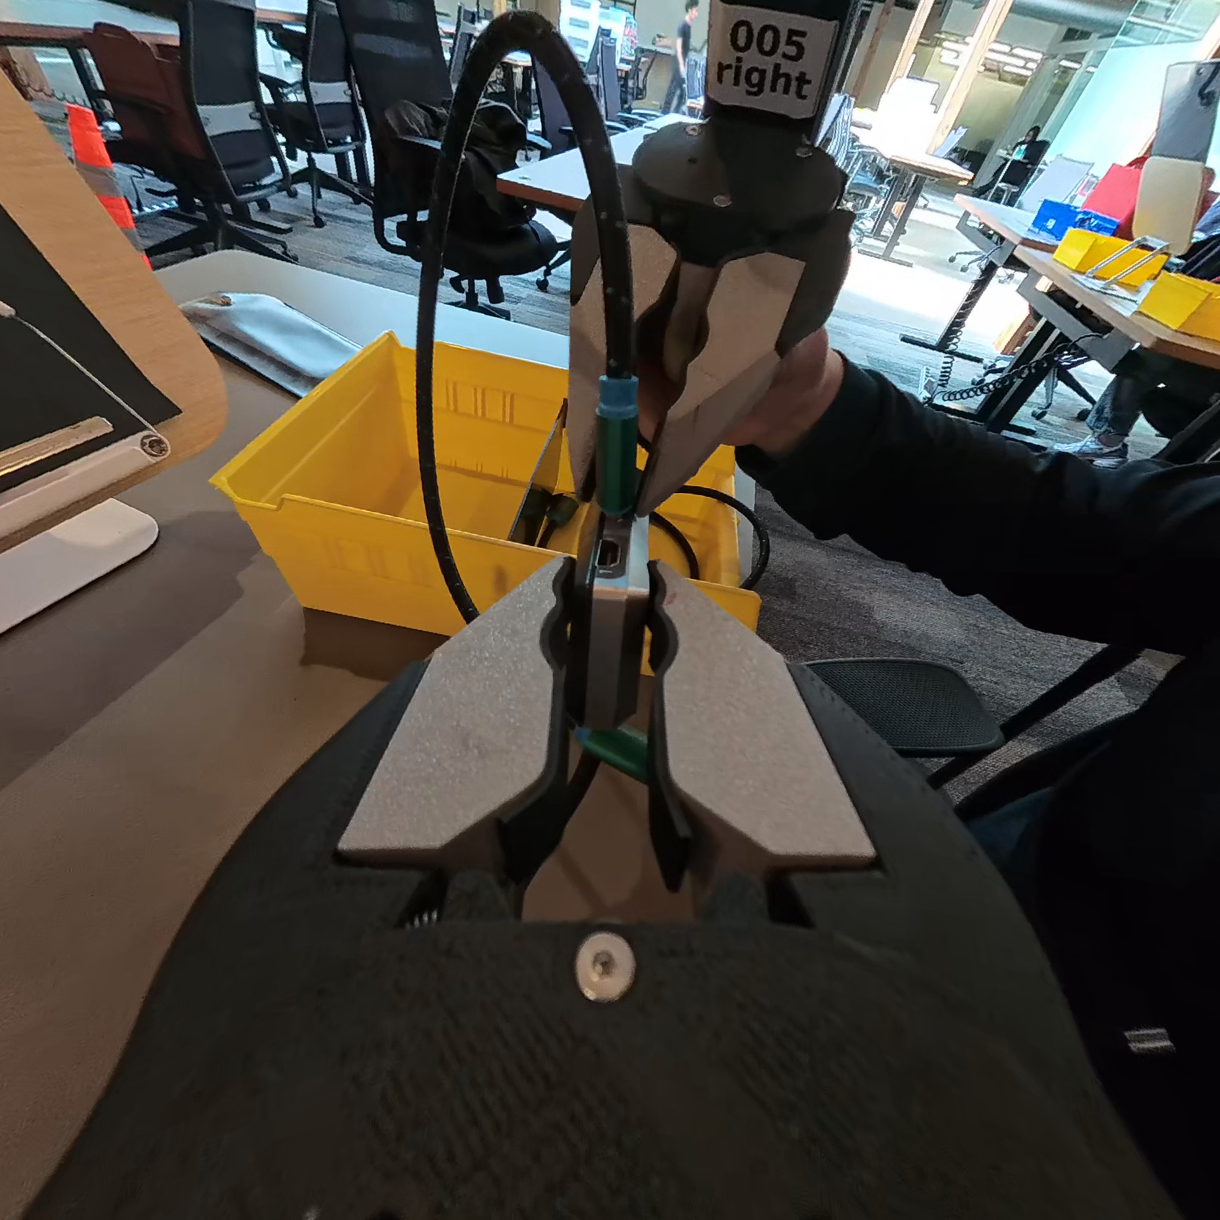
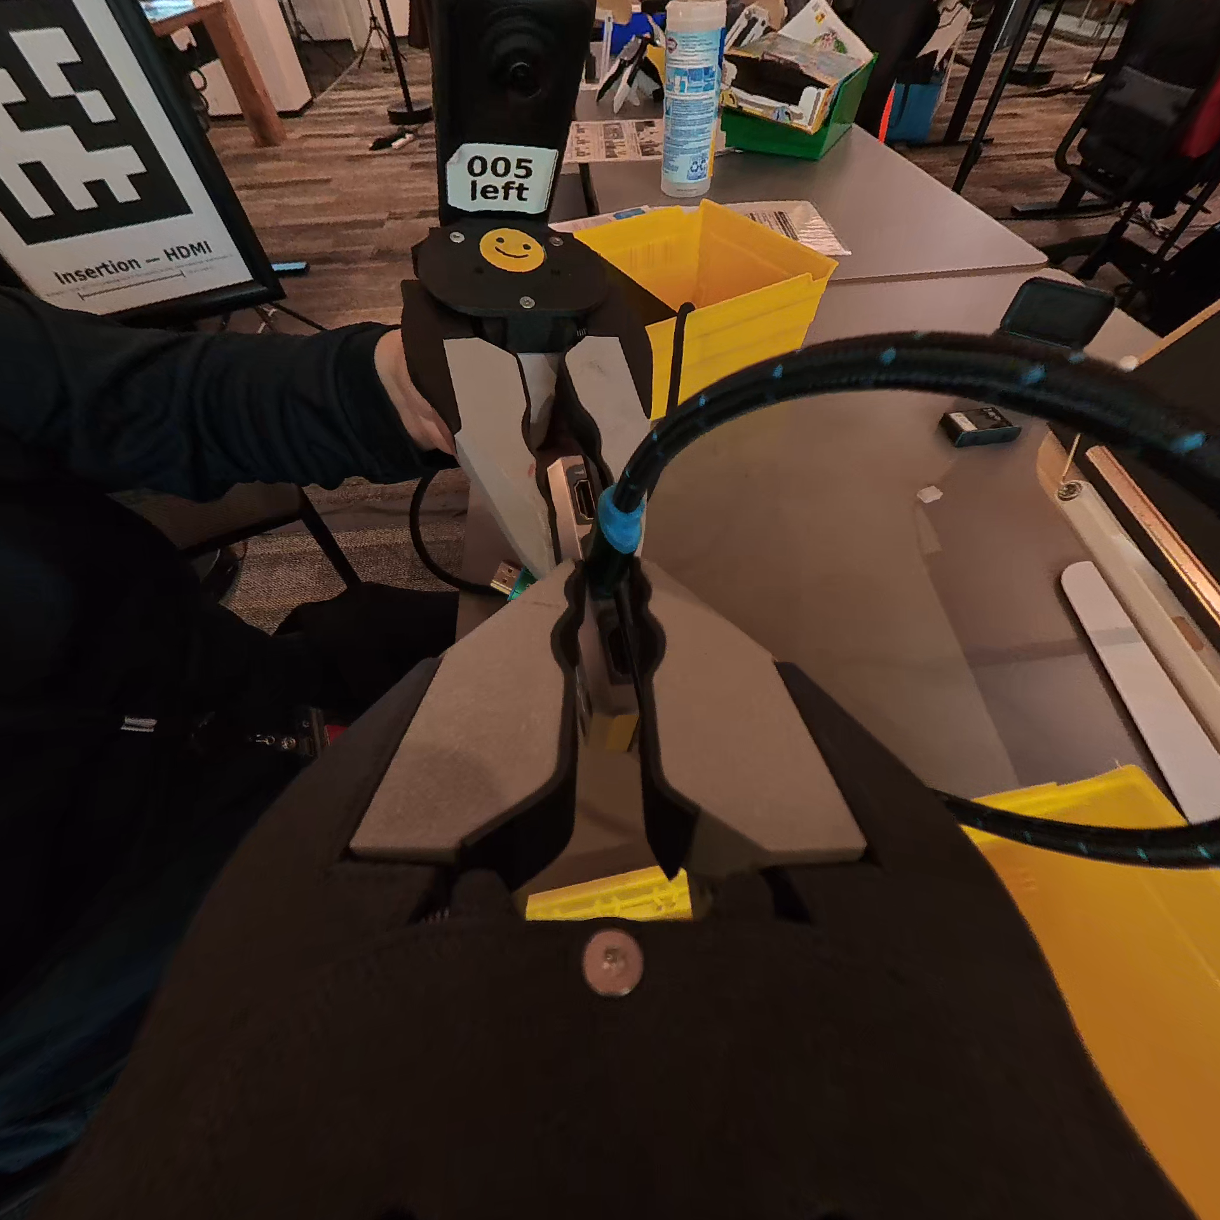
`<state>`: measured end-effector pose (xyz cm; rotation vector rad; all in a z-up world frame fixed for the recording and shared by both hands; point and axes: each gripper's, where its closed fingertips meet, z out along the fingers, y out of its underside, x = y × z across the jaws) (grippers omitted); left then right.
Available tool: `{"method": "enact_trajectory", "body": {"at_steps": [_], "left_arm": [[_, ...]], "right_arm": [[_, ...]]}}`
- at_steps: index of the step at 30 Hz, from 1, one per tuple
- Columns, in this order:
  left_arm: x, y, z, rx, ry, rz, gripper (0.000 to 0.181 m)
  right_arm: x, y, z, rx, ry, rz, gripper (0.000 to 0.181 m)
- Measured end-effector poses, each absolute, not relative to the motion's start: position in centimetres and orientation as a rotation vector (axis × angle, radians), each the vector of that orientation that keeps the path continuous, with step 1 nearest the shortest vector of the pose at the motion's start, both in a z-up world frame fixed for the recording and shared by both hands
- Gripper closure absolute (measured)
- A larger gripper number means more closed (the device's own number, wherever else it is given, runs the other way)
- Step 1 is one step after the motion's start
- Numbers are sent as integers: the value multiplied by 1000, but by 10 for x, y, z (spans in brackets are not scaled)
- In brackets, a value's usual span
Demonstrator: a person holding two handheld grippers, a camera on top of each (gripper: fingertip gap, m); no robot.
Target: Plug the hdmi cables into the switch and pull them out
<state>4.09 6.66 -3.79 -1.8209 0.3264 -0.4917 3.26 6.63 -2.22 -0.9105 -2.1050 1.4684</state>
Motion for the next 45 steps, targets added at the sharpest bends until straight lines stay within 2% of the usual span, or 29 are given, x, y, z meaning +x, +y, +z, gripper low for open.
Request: {"method": "enact_trajectory", "body": {"at_steps": [13, 17, 28, 31, 34, 39, 40, 43, 45], "left_arm": [[39, 78, -50, -1846, 370, -283, 163], [42, 73, -36, -1743, 223, -520, 163], [25, 75, -19, -1584, 66, -558, 164], [28, 75, -25, -1601, 73, -571, 164], [37, 81, -53, -1665, 67, -554, 164], [18, 71, -28, -1579, 36, -649, 164], [17, 70, -27, -1581, 43, -649, 164], [24, 72, -29, -1605, 81, -660, 163], [30, 73, -30, -1616, 107, -669, 164]], "right_arm": [[33, 75, -32, -962, -2044, 1416, 173], [31, 71, -17, -998, -1899, 1698, 175], [18, 80, -1, -1114, -1575, 2015, 178], [28, 118, 43, -1043, -1162, 2287, 181], [30, 116, 38, -1012, -1369, 2063, 181], [42, 114, 20, -950, -1588, 1571, 181], [42, 118, 20, -933, -1570, 1493, 164], [38, 106, 15, -929, -1653, 1505, 157], [32, 91, -2, -997, -1801, 1541, 144]]}}
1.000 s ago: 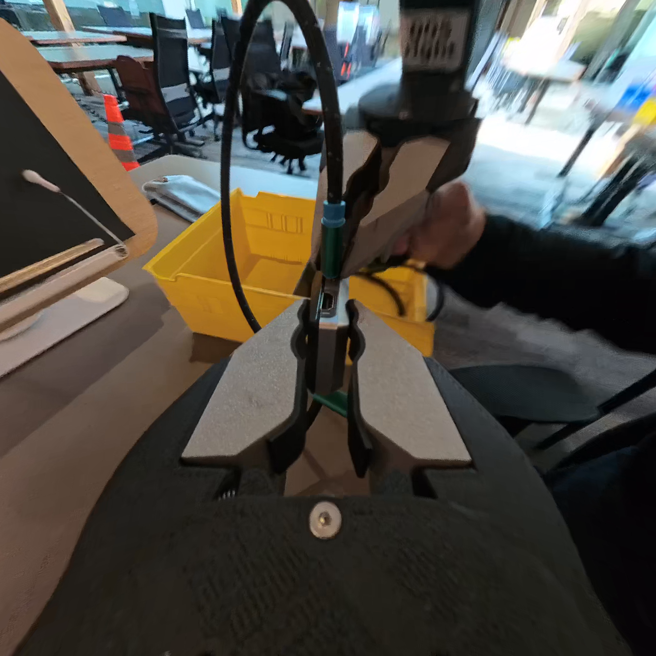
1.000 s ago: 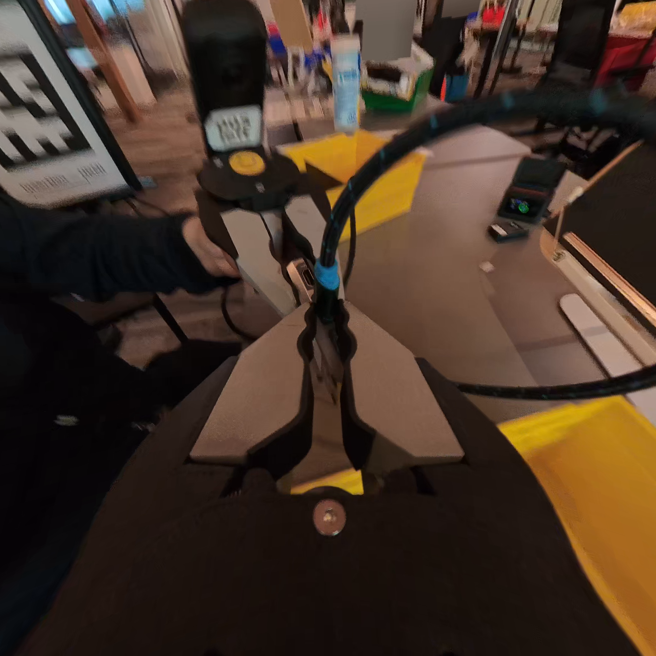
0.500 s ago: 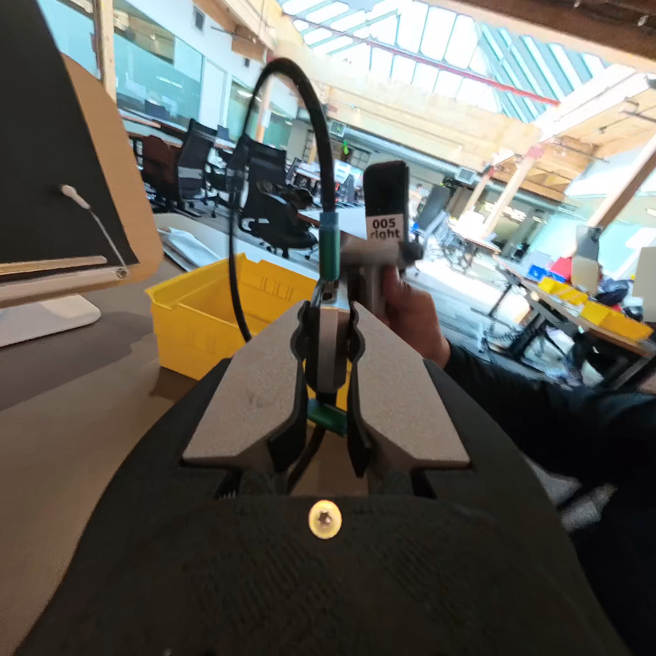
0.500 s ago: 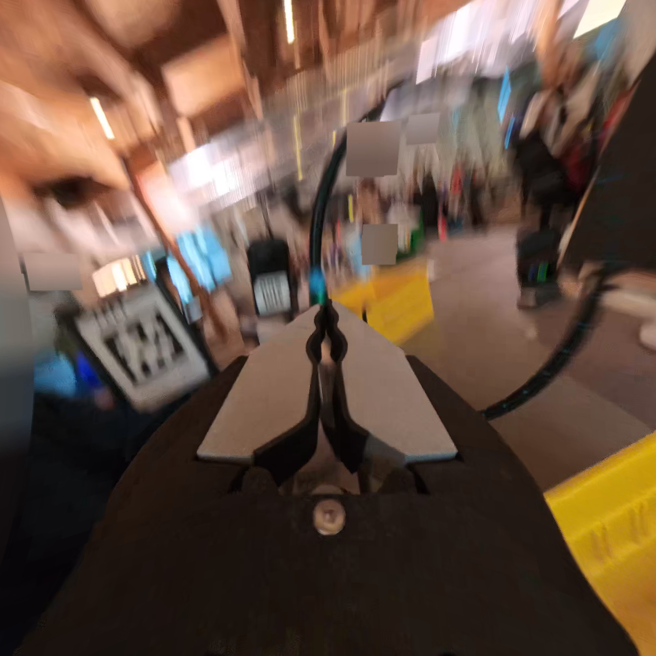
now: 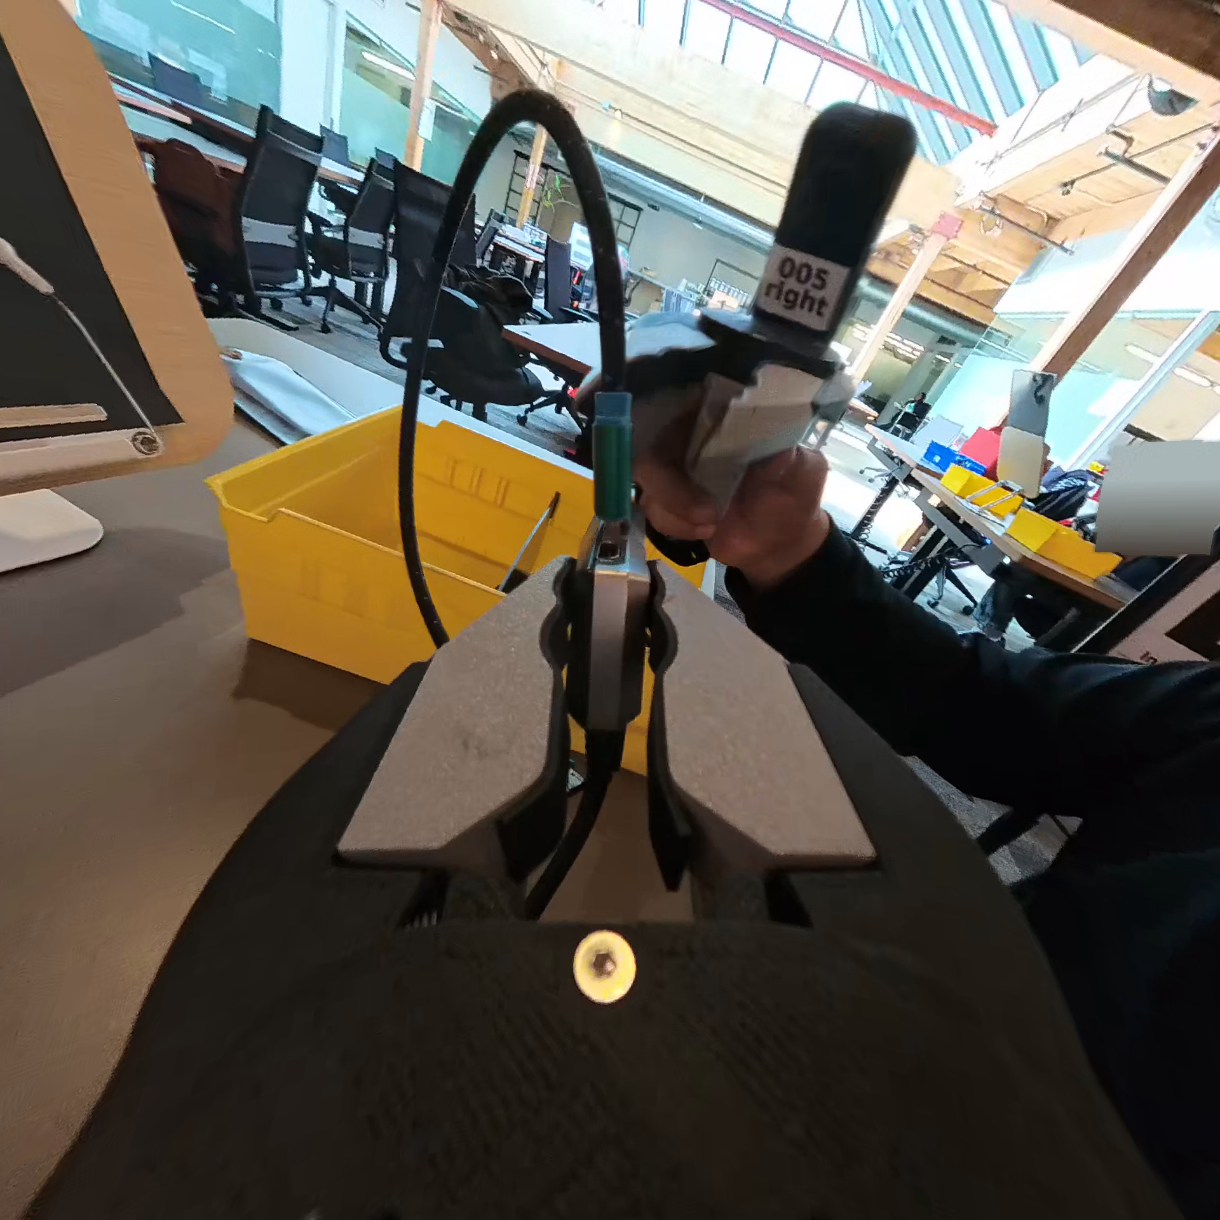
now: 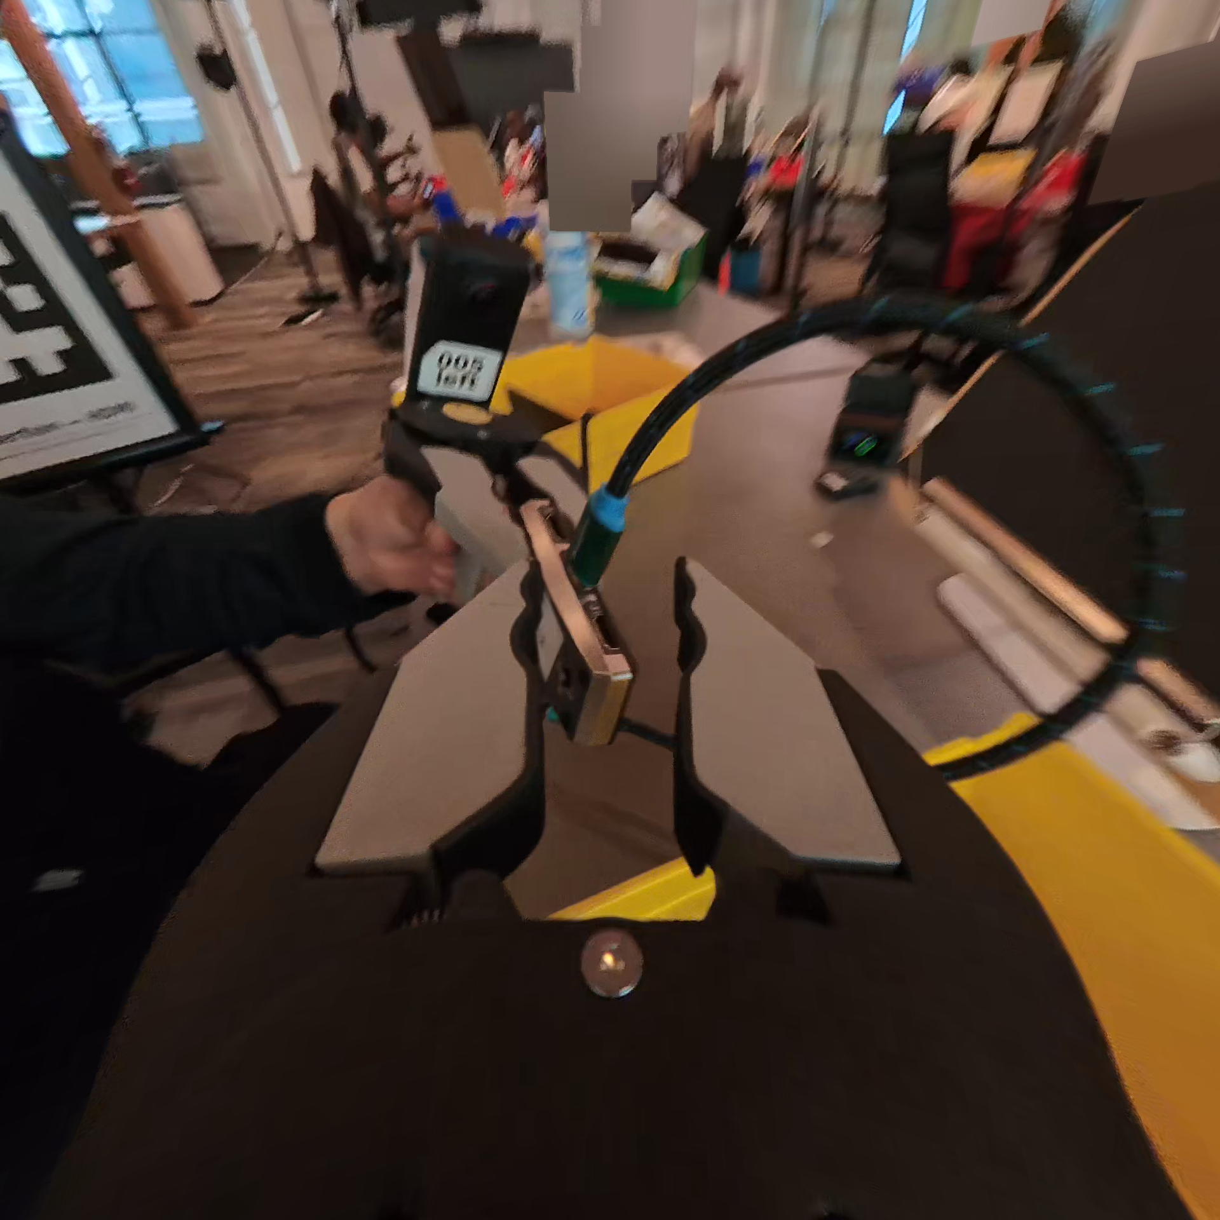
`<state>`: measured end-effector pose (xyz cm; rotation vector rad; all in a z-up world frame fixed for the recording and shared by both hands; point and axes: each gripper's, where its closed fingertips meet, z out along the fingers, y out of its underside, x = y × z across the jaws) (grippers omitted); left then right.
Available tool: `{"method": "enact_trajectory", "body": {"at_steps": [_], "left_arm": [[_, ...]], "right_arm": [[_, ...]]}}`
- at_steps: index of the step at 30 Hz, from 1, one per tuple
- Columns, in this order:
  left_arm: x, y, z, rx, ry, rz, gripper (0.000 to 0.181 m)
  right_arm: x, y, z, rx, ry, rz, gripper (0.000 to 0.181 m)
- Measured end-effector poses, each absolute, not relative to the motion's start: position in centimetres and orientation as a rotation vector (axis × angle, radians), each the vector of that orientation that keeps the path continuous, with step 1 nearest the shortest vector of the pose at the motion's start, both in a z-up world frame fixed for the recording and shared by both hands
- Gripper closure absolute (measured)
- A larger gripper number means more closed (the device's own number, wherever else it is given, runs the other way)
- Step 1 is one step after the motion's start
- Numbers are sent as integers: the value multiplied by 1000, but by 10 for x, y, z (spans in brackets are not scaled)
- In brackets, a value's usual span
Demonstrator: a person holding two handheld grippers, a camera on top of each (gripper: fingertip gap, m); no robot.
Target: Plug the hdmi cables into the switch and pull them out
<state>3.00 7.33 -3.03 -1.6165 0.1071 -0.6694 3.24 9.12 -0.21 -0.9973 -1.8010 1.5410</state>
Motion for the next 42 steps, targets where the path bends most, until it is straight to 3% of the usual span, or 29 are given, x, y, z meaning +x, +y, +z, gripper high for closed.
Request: {"method": "enact_trajectory", "body": {"at_steps": [2, 6, 23, 33, 37, 42], "left_arm": [[34, 74, -31, -1624, 129, -669, 164], [42, 73, -33, -1650, 167, -664, 163], [30, 79, -25, -1571, 68, -656, 164], [27, 71, -13, -1412, -23, -794, 163], [51, 81, -57, -1579, 26, -708, 164], [19, 75, -34, -1449, -27, -676, 164]], "right_arm": [[28, 83, -14, -1013, -1877, 1556, 142], [27, 68, -18, -962, -1954, 1655, 169], [16, 76, -12, -970, -1840, 1650, 171], [11, 71, 4, -1018, -1542, 1963, 174], [24, 121, 68, -955, -1063, 2252, 176], [20, 106, 50, -1010, -1428, 1874, 173]]}}
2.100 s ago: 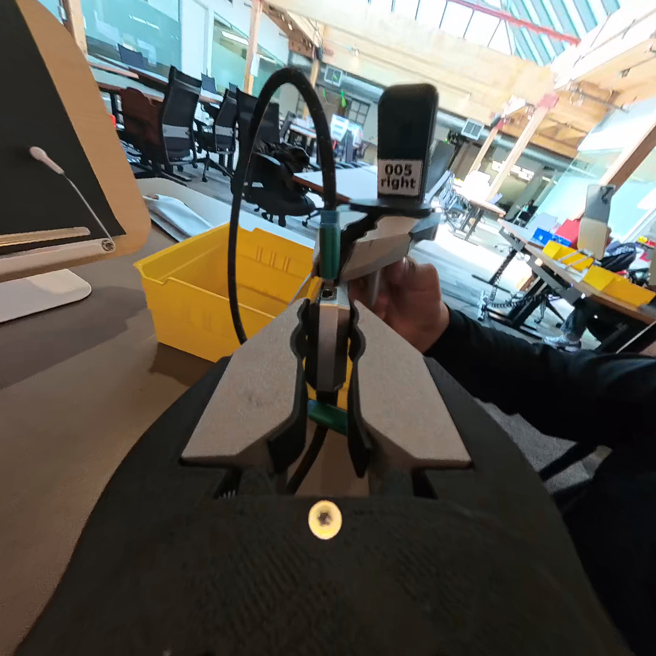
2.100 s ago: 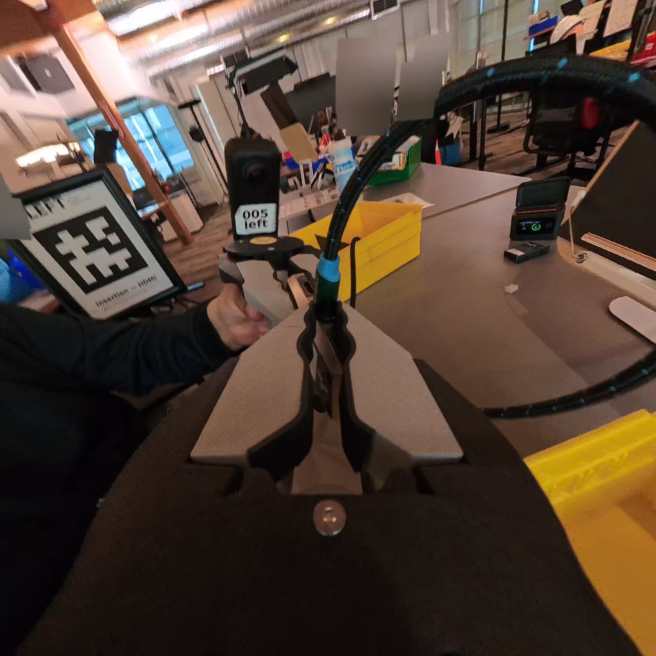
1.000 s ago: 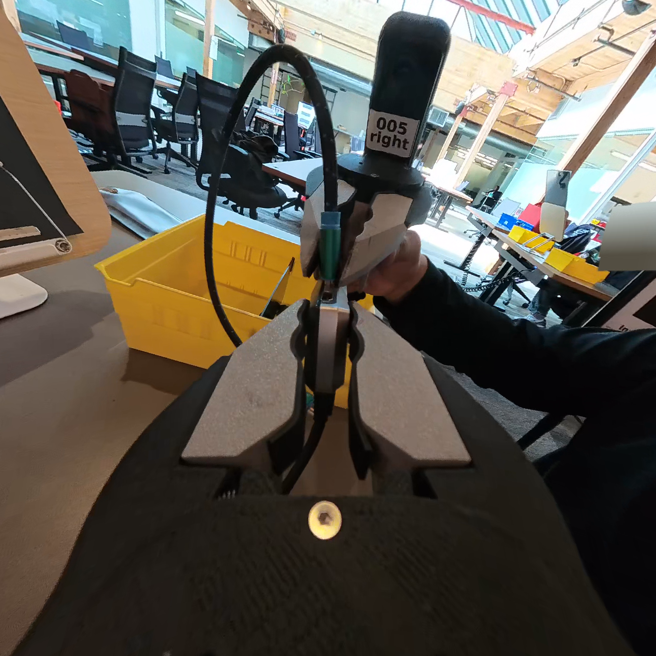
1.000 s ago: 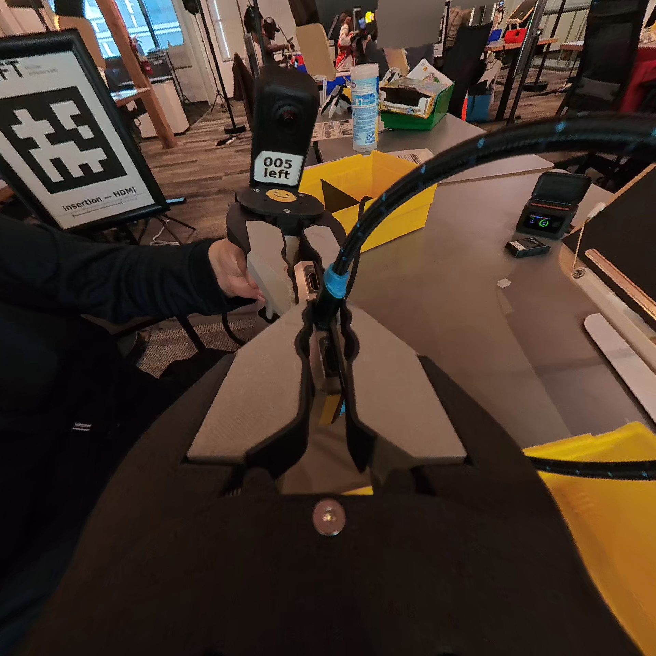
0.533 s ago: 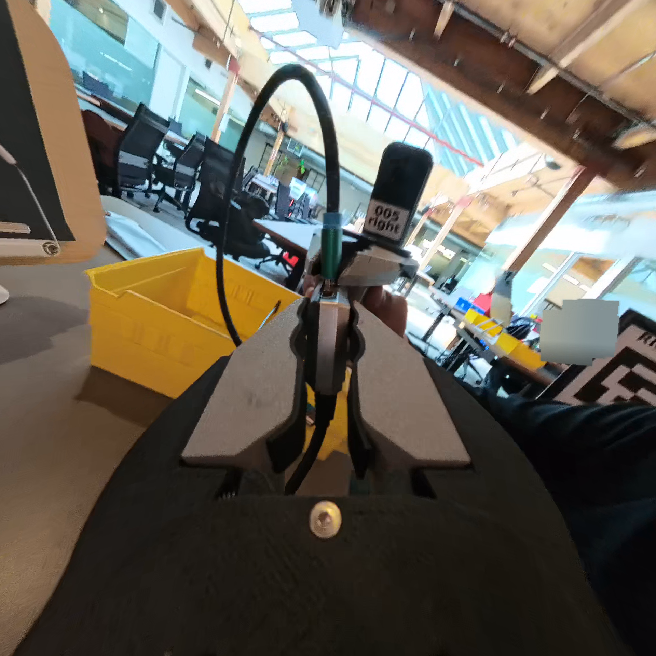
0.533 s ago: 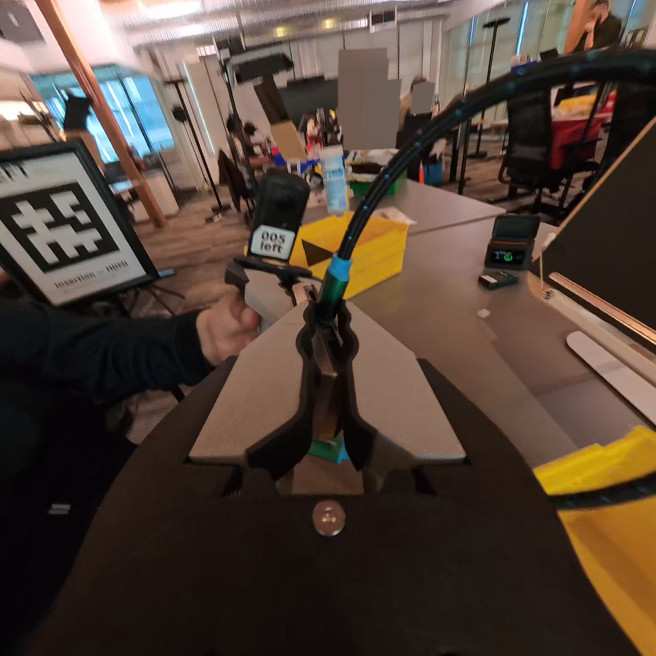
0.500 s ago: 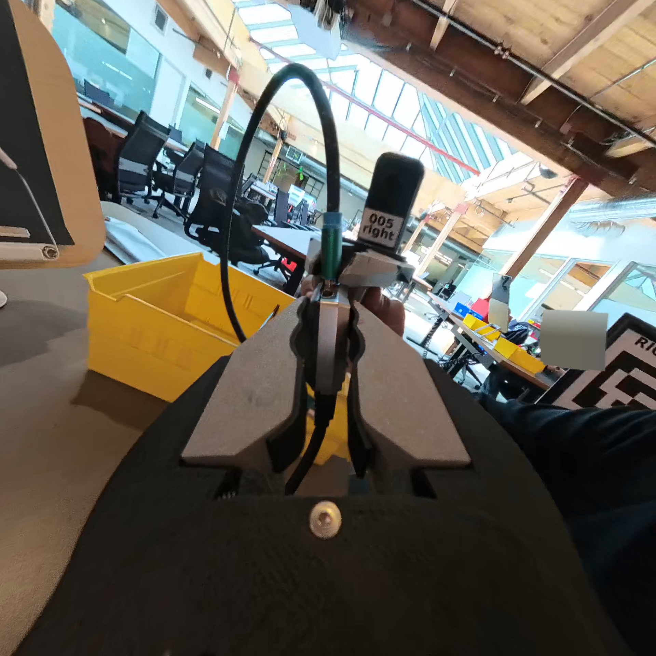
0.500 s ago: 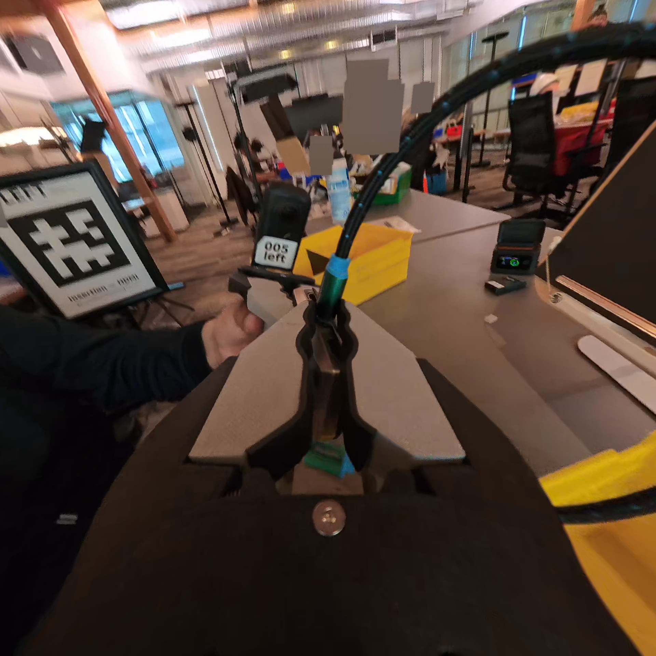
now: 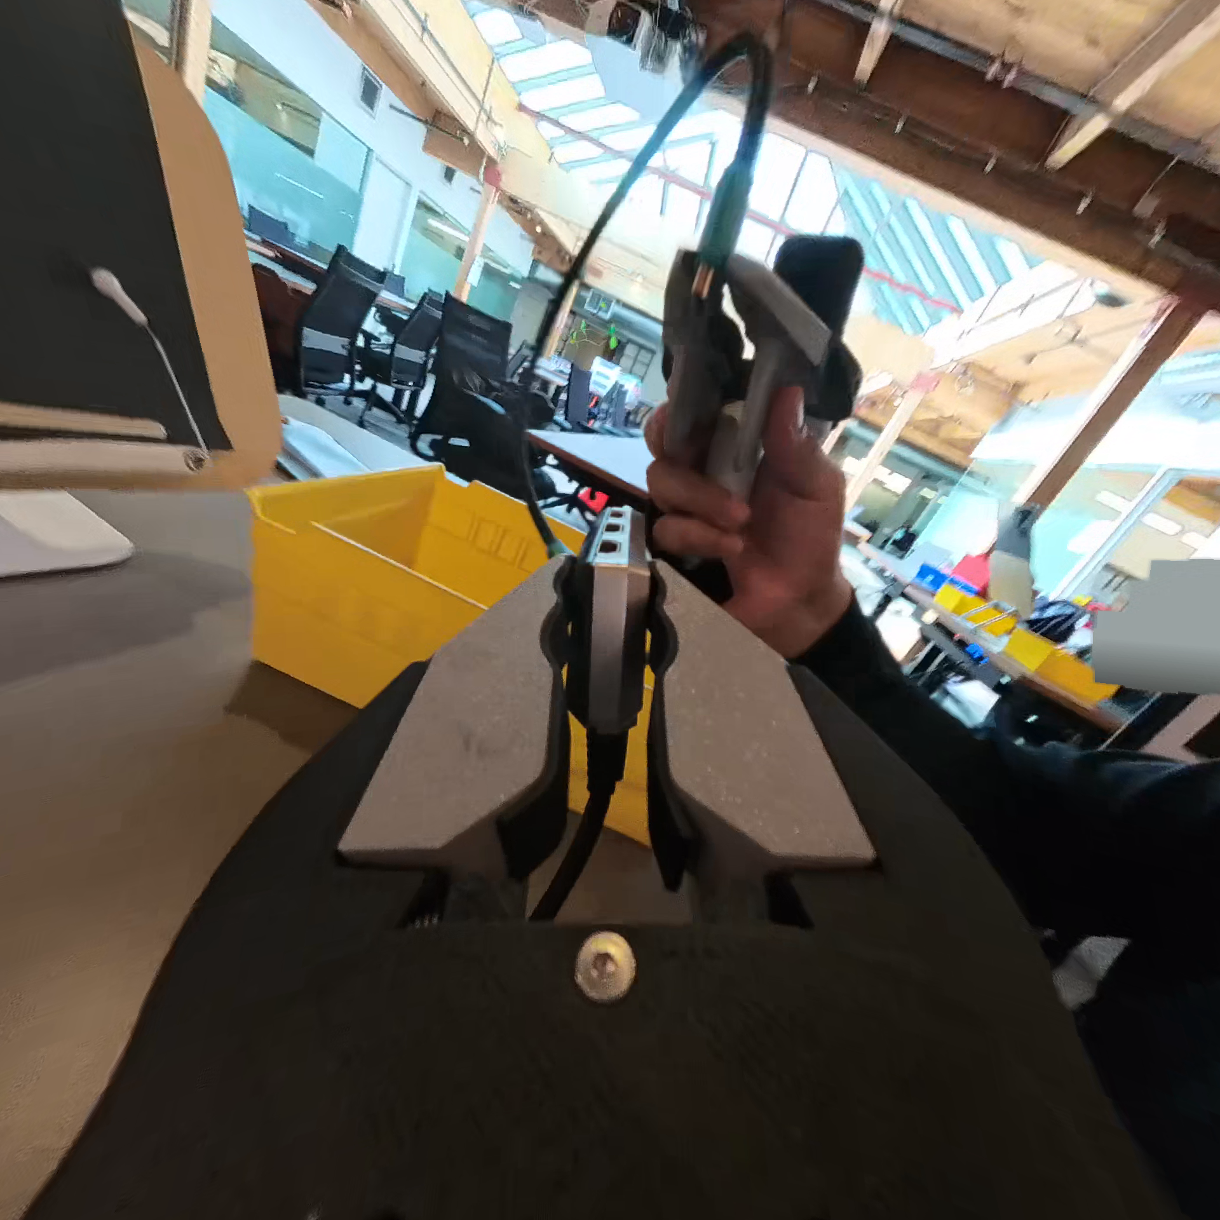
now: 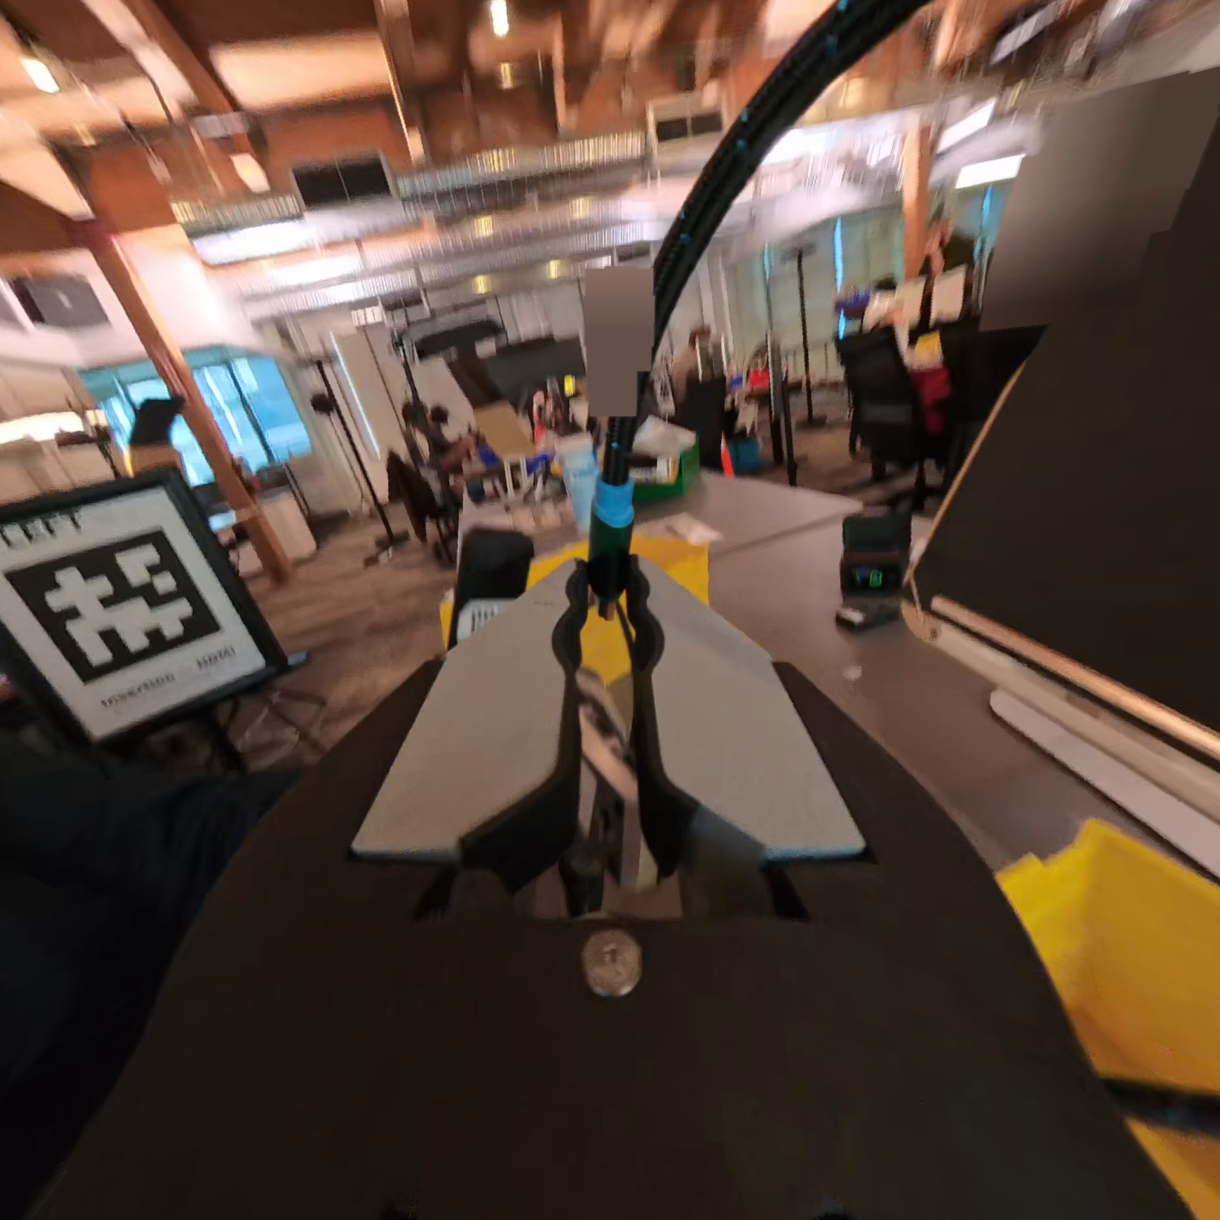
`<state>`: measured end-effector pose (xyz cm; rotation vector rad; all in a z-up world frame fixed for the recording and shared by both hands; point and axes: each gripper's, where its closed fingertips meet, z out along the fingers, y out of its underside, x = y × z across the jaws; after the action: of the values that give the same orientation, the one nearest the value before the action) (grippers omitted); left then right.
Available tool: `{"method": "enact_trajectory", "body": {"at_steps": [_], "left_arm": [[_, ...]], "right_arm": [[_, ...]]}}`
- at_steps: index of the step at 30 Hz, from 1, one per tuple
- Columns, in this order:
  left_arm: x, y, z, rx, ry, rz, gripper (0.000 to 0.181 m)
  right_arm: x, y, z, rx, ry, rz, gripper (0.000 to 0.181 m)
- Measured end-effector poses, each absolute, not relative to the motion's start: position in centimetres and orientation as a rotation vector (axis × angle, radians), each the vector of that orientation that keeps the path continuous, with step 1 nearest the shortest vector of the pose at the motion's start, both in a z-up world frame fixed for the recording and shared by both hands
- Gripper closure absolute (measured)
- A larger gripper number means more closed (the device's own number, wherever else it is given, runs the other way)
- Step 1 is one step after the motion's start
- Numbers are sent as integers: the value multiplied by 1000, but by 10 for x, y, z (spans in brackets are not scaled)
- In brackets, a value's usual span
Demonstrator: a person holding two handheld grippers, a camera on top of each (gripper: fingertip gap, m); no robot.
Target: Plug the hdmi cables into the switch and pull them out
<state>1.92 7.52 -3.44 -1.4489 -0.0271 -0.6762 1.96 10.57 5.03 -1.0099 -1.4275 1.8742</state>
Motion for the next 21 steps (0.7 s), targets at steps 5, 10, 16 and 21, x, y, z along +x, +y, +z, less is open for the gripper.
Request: {"method": "enact_trajectory", "body": {"at_steps": [5, 10, 16, 21], "left_arm": [[45, 67, -14, -1533, 207, -596, 164], [40, 53, 9, -1580, 332, -393, 164], [3, 51, 30, -1604, 320, -272, 164], [-6, 52, 55, -1605, 317, -291, 164]], "right_arm": [[35, 106, 49, -1025, -1696, 1604, 172], [74, 125, 71, -1039, -1861, 1099, 172], [133, 136, 19, -1395, -2188, 923, 173], [129, 145, -100, -1695, -2372, 797, 170]]}}
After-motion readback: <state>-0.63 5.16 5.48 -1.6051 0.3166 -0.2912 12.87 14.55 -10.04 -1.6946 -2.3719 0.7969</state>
